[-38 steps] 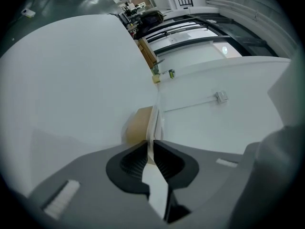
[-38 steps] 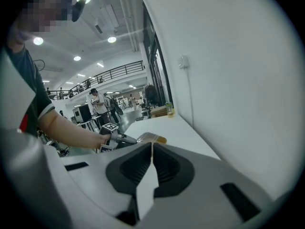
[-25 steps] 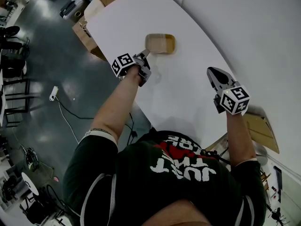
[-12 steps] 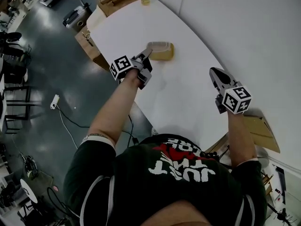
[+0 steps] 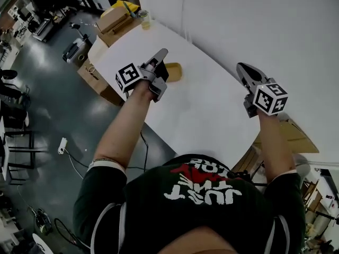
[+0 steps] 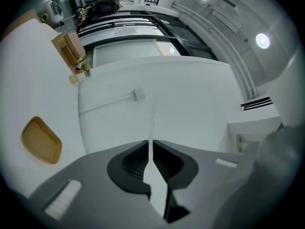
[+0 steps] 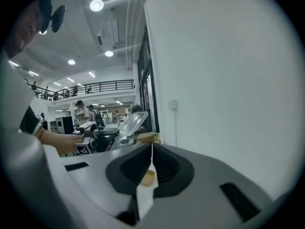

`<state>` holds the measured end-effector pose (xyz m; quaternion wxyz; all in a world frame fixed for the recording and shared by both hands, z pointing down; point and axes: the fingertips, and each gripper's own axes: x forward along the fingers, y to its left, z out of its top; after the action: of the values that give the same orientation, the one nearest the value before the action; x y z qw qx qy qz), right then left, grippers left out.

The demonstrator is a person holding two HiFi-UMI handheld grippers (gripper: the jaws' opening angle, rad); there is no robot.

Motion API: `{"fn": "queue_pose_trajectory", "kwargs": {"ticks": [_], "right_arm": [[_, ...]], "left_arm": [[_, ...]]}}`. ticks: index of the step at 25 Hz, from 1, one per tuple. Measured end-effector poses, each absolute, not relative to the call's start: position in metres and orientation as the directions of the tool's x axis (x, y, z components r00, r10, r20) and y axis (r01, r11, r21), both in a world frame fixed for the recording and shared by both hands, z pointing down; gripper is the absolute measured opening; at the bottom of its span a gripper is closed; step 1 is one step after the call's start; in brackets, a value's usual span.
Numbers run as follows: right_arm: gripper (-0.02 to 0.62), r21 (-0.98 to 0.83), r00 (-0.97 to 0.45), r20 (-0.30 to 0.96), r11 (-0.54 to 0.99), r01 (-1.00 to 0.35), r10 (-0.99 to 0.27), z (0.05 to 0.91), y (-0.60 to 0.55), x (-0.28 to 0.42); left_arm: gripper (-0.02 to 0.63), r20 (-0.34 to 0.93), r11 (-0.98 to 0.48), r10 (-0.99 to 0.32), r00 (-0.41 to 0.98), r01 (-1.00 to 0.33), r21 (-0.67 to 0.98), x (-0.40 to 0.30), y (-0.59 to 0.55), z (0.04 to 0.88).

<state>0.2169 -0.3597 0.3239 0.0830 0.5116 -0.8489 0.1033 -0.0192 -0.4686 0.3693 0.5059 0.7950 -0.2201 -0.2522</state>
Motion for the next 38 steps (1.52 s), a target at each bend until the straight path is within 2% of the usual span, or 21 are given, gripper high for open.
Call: {"fn": "queue_pose_trajectory", "kwargs": {"ticks": [8,18,29,38], "right_arm": [[0.006,0.001,-0.339,0.147,0.343,-0.939,-0.929,0.225,-0.316,0.251],[0.006,0.023,-0.283,0.088,0.286,-0.958,-0.955,0.144,-0.286,0.289],[0.006,0.036,-0.267,0.041,0.269,-0.962,-0.963,0.123,-0.275,0.278],[0.005,0.036,-0.272,0.065,0.275,-0.961,-0.960,0.129,-0.278,0.277]], "left_arm": [[0.031,-0.304,-0.561,-0.453,0.838,-0.003,0.828,0.023,-0.432,0.263],[0.031,-0.405,-0.729,-0.335,0.850,0.038,0.683,0.068,-0.389,0.146],[0.031,-0.428,-0.793,-0.293,0.855,0.033,0.609,0.068,-0.376,0.122],[0.031,-0.429,-0.799,-0.285,0.858,0.035,0.601,0.068,-0.374,0.120]]}}
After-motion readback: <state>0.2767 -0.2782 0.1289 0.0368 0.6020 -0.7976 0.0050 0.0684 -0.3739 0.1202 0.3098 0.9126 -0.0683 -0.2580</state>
